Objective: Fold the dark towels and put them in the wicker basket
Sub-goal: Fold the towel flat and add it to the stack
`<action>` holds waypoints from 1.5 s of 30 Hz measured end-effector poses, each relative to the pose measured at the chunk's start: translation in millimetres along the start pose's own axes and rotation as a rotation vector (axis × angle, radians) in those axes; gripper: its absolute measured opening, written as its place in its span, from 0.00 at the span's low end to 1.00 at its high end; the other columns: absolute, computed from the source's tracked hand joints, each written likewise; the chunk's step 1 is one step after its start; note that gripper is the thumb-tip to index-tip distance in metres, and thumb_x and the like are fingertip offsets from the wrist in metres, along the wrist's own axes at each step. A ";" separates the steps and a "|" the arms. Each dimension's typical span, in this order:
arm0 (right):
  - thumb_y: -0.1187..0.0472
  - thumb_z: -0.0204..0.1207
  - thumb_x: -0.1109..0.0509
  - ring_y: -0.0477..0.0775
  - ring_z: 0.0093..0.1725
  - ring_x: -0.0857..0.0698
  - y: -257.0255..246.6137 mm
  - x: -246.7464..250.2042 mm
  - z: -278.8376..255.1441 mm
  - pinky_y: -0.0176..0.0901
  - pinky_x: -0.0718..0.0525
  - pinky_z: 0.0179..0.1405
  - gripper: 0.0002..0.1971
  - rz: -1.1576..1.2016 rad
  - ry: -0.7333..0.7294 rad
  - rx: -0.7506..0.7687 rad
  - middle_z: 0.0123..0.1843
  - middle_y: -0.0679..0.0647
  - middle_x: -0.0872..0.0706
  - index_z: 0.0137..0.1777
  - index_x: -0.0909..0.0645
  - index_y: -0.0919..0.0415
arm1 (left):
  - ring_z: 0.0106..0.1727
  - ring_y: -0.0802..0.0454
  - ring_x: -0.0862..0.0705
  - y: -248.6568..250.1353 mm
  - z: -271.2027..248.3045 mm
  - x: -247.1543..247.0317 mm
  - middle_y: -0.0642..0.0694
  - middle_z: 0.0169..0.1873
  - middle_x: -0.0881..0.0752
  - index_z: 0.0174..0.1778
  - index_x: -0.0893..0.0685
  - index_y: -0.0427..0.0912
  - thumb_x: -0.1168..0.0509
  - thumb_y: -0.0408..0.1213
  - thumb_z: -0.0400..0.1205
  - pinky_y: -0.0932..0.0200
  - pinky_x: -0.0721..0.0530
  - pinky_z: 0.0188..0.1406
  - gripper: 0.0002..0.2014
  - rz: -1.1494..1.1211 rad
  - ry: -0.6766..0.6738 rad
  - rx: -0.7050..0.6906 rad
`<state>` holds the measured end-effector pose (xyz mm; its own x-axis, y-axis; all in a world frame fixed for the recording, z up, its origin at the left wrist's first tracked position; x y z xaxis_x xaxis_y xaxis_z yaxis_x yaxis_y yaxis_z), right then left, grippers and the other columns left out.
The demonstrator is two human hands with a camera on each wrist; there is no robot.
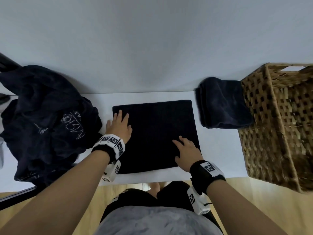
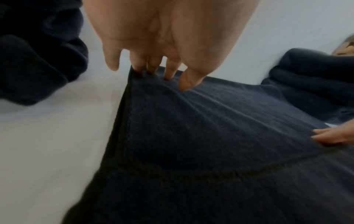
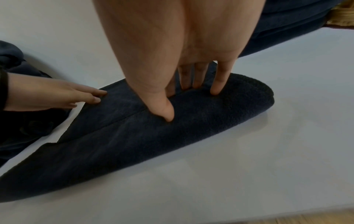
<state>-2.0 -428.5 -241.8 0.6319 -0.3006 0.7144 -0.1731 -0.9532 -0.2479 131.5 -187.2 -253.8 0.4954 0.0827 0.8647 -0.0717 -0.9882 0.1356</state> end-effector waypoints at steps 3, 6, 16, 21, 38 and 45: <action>0.55 0.78 0.33 0.57 0.80 0.36 -0.8 8.7 2.5 0.54 0.29 0.74 0.34 -0.072 0.005 0.015 0.83 0.53 0.39 0.84 0.40 0.48 | 0.72 0.44 0.25 19.7 -14.3 6.9 0.44 0.73 0.25 0.73 0.22 0.45 0.40 0.40 0.85 0.46 0.27 0.71 0.19 -0.050 0.067 -0.248; 0.57 0.76 0.32 0.56 0.71 0.28 -0.4 17.9 5.7 0.51 0.25 0.69 0.28 -0.139 0.042 0.038 0.74 0.53 0.30 0.77 0.31 0.50 | 0.50 0.50 0.17 27.8 -42.9 -26.2 0.52 0.50 0.21 0.58 0.16 0.47 0.34 0.49 0.82 0.53 0.19 0.54 0.13 -0.091 -0.177 -0.337; 0.51 0.74 0.31 0.58 0.65 0.25 24.7 -3.1 -12.3 0.55 0.30 0.67 0.17 -0.273 -0.206 -0.042 0.58 0.52 0.18 0.61 0.19 0.54 | 0.58 0.51 0.19 16.5 -81.2 -67.4 0.52 0.53 0.16 0.58 0.16 0.49 0.29 0.58 0.73 0.55 0.25 0.58 0.22 0.292 -0.433 -0.348; 0.50 0.70 0.28 0.55 0.50 0.20 28.1 63.8 6.8 0.48 0.21 0.57 0.10 0.091 -0.023 -0.066 0.46 0.50 0.20 0.49 0.20 0.50 | 0.49 0.51 0.15 5.3 -56.0 -12.4 0.52 0.46 0.14 0.47 0.16 0.53 0.26 0.45 0.73 0.56 0.15 0.51 0.10 -0.258 -0.377 -0.166; 0.60 0.79 0.38 0.66 0.55 0.19 62.1 78.3 37.7 0.53 0.22 0.56 0.12 0.565 0.611 -0.323 0.55 0.63 0.18 0.58 0.22 0.67 | 0.46 0.48 0.16 -56.0 -11.7 6.6 0.46 0.43 0.15 0.49 0.17 0.39 0.32 0.38 0.81 0.57 0.19 0.46 0.07 -0.782 0.156 0.309; 0.63 0.83 0.36 0.64 0.71 0.24 65.5 77.7 38.3 0.48 0.27 0.67 0.24 0.693 0.648 -0.336 0.73 0.65 0.24 0.78 0.34 0.66 | 0.51 0.56 0.17 -50.8 -0.9 17.1 0.50 0.55 0.14 0.63 0.17 0.46 0.32 0.42 0.82 0.61 0.20 0.54 0.14 -0.848 0.294 0.249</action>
<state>64.7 -513.0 -227.6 -0.2048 -0.6569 0.7256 -0.6137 -0.4913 -0.6181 142.8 -135.5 -245.4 0.0557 0.7855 0.6163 0.4183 -0.5788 0.7000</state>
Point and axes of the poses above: each hand's wrist, its own z-axis towards the middle knuckle, its own x-axis out of the back of the hand, y = z × x, the point moved 9 cm from there along z, towards the middle knuckle
